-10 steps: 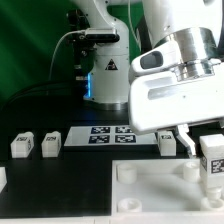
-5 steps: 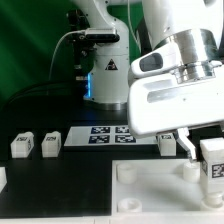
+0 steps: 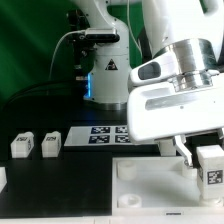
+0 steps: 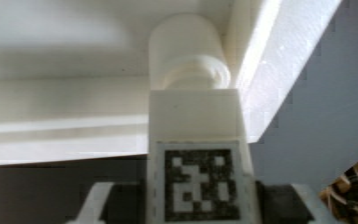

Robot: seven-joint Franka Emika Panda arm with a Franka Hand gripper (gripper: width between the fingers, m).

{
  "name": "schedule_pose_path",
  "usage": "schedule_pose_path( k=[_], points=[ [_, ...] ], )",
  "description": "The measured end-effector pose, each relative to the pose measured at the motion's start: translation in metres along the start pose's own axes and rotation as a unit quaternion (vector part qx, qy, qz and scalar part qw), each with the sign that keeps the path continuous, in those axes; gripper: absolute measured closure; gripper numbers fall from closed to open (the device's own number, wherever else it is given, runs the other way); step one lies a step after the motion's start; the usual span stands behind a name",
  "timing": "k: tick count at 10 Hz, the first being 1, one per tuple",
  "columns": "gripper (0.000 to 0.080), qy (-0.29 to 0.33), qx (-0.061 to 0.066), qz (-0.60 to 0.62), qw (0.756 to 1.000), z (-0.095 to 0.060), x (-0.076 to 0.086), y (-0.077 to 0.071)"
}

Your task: Assemble one leg

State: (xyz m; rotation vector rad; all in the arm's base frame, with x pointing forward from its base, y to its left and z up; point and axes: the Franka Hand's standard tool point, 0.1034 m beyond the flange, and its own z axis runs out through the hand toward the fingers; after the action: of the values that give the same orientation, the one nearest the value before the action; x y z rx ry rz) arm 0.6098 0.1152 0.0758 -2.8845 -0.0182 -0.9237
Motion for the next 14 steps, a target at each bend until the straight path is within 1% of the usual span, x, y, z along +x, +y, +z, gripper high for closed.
schedule_pose_path(
  k=[1,2,3,4,6,7,8,9,10,11,12,14],
  points=[
    [0.0508,0.001,-0.007,0.007,1.000,-0.0001,-0.0003,-0.0007],
    [0.0508,0.002,-0.017,0.020,1.000,-0.0002,-0.0013,-0.0023],
    [0.0508,0.004,-0.033,0.039,0.999,-0.0004,-0.0015,-0.0032],
    [0.0508,-0.004,-0.042,0.032,0.999,0.0003,0.0002,-0.0039],
    [0.0508,-0.008,-0.044,0.026,0.999,0.0007,0.0017,-0.0036],
    [0.0434,-0.009,-0.044,0.026,0.999,0.0011,0.0009,-0.0035],
    [0.0434,-0.009,-0.044,0.026,0.999,0.0012,0.0008,-0.0035],
    [0.0237,-0.009,-0.044,0.026,0.999,0.0013,0.0006,-0.0034],
    [0.0177,-0.010,-0.045,0.026,0.999,0.0014,0.0004,-0.0034],
    [0.0177,-0.010,-0.045,0.026,0.999,0.0015,0.0002,-0.0033],
    [0.0155,-0.010,-0.045,0.026,0.999,0.0016,0.0001,-0.0033],
    [0.0151,-0.010,-0.045,0.026,0.999,0.0017,-0.0001,-0.0032]
  ],
)
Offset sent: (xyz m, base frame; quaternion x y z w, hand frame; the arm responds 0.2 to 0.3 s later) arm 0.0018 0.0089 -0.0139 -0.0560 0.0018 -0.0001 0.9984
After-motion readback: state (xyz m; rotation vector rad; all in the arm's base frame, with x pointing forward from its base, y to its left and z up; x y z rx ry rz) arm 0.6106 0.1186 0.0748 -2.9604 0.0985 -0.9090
